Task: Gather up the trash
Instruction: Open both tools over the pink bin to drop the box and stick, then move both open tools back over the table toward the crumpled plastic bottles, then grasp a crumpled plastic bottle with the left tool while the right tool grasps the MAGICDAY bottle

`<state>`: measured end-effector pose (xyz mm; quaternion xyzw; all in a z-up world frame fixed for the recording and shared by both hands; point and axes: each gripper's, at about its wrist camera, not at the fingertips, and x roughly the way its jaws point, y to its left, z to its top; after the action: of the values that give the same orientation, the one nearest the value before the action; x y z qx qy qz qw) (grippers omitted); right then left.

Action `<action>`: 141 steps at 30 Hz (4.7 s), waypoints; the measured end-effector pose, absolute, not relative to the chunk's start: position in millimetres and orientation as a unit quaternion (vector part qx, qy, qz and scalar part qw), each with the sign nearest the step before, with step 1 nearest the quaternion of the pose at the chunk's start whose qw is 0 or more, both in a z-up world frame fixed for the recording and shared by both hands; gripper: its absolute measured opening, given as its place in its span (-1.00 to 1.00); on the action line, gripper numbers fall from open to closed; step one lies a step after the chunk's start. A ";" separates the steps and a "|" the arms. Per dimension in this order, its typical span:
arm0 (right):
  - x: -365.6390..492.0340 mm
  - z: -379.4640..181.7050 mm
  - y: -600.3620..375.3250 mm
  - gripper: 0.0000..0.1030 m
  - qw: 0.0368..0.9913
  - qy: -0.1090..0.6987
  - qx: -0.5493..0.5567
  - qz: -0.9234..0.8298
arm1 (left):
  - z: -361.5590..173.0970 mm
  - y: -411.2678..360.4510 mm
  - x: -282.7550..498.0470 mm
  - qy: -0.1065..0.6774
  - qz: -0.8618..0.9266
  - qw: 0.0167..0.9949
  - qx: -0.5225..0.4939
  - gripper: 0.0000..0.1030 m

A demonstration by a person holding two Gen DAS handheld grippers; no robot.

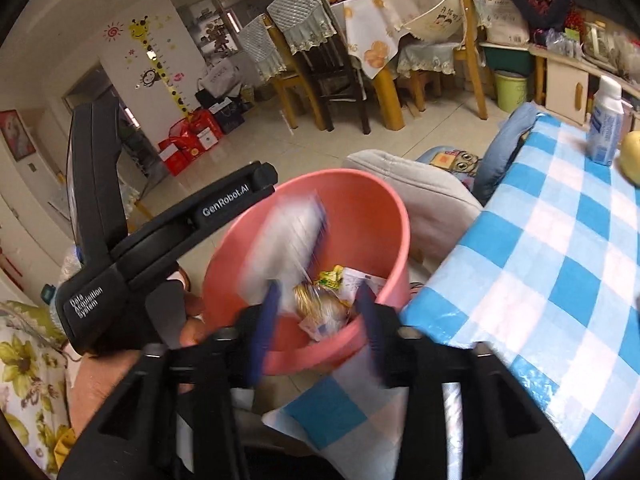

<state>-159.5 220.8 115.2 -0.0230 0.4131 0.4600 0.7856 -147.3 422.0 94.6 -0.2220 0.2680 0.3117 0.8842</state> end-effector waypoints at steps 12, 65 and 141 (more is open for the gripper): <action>-169.8 113.9 187.1 0.71 0.828 0.390 -0.067 0.397 | 94.8 398.7 -133.5 0.284 0.293 0.892 -0.191 0.72; -128.6 111.8 -8.6 0.85 0.884 0.376 0.030 0.277 | 95.0 227.6 -52.5 0.326 0.162 0.931 -0.026 0.79; -67.1 54.3 -181.9 0.85 0.857 0.495 -0.002 0.145 | 1.8 39.5 63.1 0.462 0.009 0.887 0.003 0.64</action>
<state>-67.1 -181.9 54.3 -0.0019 0.4946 0.1450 0.8569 63.1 39.5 1.8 0.0032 0.4620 0.0089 0.8868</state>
